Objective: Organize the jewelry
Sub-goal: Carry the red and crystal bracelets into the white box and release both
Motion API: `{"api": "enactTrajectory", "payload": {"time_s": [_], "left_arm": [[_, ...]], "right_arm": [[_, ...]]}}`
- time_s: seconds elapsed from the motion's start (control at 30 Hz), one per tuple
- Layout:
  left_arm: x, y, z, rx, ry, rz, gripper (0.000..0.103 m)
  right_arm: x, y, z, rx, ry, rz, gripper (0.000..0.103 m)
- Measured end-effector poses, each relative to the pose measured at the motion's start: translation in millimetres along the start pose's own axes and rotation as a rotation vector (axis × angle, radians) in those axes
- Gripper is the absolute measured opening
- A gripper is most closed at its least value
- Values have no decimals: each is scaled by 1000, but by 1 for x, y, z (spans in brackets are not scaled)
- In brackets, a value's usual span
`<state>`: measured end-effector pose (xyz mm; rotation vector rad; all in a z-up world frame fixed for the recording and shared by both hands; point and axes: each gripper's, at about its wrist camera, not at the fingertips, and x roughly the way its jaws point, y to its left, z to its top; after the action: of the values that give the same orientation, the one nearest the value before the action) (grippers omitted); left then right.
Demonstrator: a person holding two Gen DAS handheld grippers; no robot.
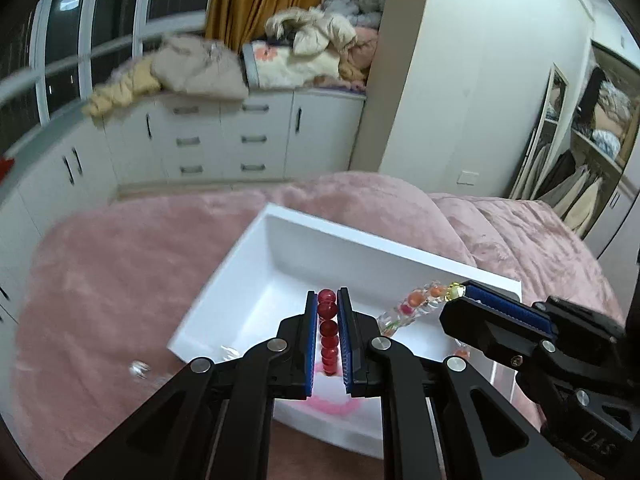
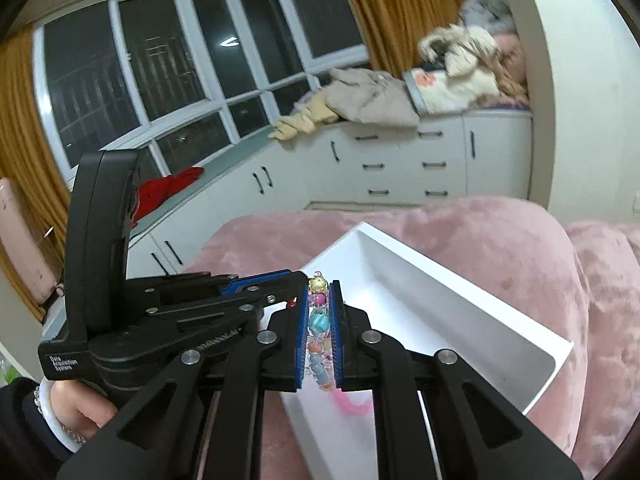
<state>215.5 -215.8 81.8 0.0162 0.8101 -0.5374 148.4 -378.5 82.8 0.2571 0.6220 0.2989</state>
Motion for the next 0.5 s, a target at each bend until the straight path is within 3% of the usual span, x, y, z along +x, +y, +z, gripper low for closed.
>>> {"api": "enactTrajectory", "payload": {"time_s": [0.2,0.5], "left_arm": [[44,7,1,-21,102,-1,15],[88,19,-5,-38,194,37,15]], "right_arm": [[22,-21,-5,57,64,-33,13],[55,-19,-10,0,132,-113,13]]}}
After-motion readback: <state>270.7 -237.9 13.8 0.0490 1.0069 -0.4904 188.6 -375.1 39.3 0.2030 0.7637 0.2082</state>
